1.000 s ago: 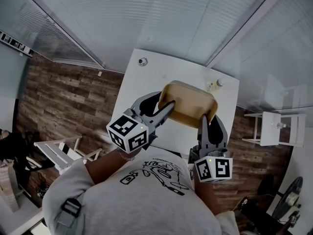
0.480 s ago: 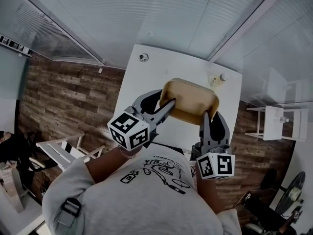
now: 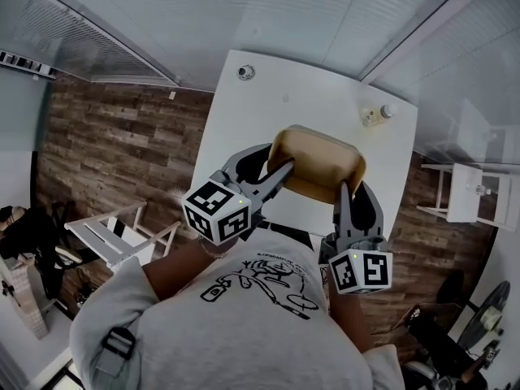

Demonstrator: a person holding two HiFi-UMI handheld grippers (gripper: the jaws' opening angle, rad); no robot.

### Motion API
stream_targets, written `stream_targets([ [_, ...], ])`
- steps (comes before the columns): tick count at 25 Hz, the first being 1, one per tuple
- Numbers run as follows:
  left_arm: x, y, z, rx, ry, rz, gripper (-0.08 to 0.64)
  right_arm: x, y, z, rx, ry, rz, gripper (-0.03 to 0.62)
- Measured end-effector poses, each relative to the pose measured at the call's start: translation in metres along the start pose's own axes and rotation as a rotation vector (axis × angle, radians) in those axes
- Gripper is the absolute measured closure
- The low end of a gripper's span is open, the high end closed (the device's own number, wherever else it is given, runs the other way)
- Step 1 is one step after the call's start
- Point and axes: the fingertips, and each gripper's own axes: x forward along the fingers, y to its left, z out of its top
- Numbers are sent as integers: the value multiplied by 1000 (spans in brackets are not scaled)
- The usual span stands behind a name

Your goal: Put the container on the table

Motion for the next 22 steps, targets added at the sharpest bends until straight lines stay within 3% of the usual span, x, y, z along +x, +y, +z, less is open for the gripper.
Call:
stream_targets([
  [22,33,38,-71,-80,107,18,385,24,-36,-74,63,109,-32,499],
])
